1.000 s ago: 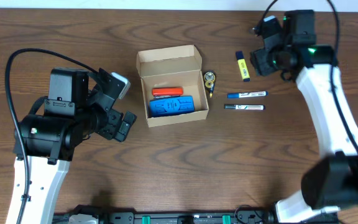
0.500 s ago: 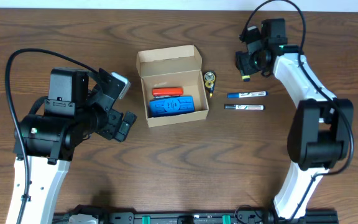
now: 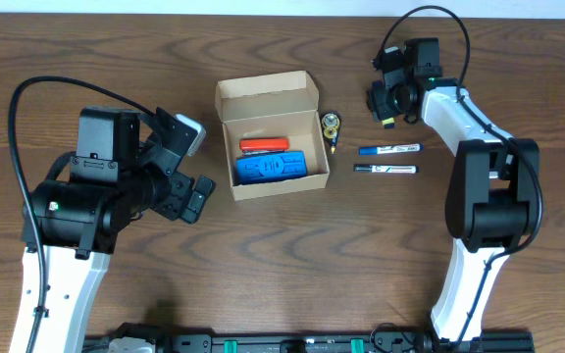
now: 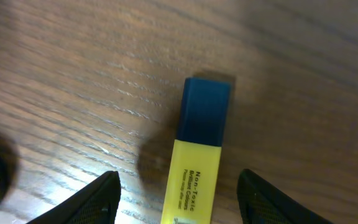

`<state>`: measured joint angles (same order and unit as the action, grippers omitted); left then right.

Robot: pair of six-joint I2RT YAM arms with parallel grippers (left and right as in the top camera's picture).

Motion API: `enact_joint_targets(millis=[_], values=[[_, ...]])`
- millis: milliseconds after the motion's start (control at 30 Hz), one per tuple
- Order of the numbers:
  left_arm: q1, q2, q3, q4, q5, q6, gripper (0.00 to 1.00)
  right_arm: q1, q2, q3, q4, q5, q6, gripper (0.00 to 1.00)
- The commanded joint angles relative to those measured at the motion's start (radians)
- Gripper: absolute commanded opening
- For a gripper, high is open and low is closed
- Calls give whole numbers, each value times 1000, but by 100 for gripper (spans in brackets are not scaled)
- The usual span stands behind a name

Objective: Pack container
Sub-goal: 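Grasp the yellow highlighter with the right gripper, then lower the yellow highlighter into the box's right end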

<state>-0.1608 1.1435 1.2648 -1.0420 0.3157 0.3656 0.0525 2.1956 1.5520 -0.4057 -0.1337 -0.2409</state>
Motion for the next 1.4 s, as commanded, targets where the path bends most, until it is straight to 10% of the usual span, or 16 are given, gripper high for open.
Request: enact_joint_targets(millis=[0,567,1367], values=[[5,0,11,-2,14,-7,95,0,39,3,4,3,26,62],[5,0,11,-2,14,-7,95,3,32,4,-35,-33,178,16],[5,0,11,-2,14,-7,95,366,-500,3,-322,46,482,13]])
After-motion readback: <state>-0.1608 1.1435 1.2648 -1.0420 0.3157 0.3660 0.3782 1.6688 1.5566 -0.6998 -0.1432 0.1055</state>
